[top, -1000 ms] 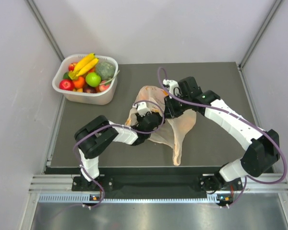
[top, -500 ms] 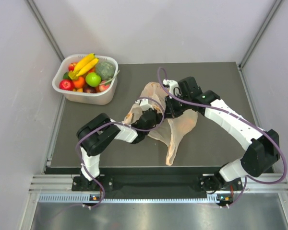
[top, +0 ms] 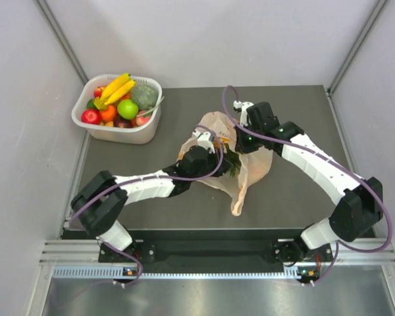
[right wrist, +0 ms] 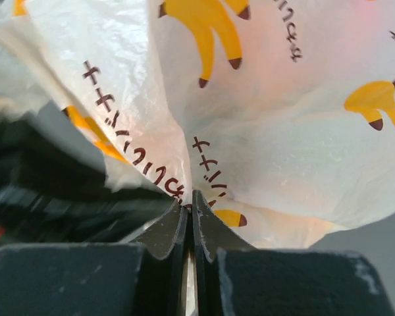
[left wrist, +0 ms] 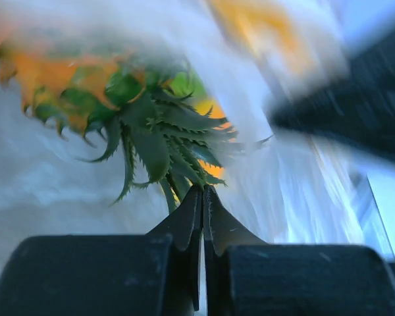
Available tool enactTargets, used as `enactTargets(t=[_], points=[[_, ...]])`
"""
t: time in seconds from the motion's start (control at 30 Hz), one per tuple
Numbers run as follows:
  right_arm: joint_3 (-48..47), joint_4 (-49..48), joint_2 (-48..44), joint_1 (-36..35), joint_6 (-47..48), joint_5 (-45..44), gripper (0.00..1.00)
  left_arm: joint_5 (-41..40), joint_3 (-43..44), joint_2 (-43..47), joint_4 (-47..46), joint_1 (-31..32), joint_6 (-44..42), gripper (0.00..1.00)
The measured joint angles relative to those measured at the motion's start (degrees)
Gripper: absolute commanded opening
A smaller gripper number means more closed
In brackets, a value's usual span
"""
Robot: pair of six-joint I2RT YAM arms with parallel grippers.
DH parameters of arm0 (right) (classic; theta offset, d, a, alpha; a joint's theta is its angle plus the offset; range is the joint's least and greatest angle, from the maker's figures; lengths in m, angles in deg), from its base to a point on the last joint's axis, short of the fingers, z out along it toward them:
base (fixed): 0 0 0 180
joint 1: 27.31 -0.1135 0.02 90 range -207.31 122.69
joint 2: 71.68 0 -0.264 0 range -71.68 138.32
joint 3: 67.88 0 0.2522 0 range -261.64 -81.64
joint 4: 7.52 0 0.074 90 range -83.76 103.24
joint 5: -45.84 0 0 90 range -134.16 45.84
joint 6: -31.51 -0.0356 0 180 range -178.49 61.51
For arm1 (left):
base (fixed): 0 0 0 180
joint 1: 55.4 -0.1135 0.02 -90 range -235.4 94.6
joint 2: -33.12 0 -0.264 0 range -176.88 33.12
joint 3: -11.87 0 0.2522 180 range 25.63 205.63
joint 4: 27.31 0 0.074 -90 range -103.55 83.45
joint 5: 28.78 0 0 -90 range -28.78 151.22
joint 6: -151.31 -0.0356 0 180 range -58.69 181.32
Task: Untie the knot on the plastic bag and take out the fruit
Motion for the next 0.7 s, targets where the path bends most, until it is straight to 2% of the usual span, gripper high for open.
enactTargets(t=[0.27, 0.5, 0.6, 0.7], points=[[-1.68, -0.94, 3.93, 3.28, -1.64, -7.34, 0.0, 12.83, -0.57, 8.72, 18.25, 1.6, -2.45, 0.0], [-4.09, -1.25, 6.03, 7.26, -2.6, -12.66, 0.0, 15.45, -2.97, 22.8, 31.93, 1.75, -4.59, 0.0], [-4.2, -1.46, 6.29, 9.25, -2.67, -13.4, 0.0, 15.65, -0.26, 28.98, 36.39, 1.77, -6.05, 0.0], [-4.2, -1.68, 6.49, 9.92, -2.64, -13.49, 0.0, 17.16, 6.12, 30.99, 38.47, 1.77, -6.88, 0.0]])
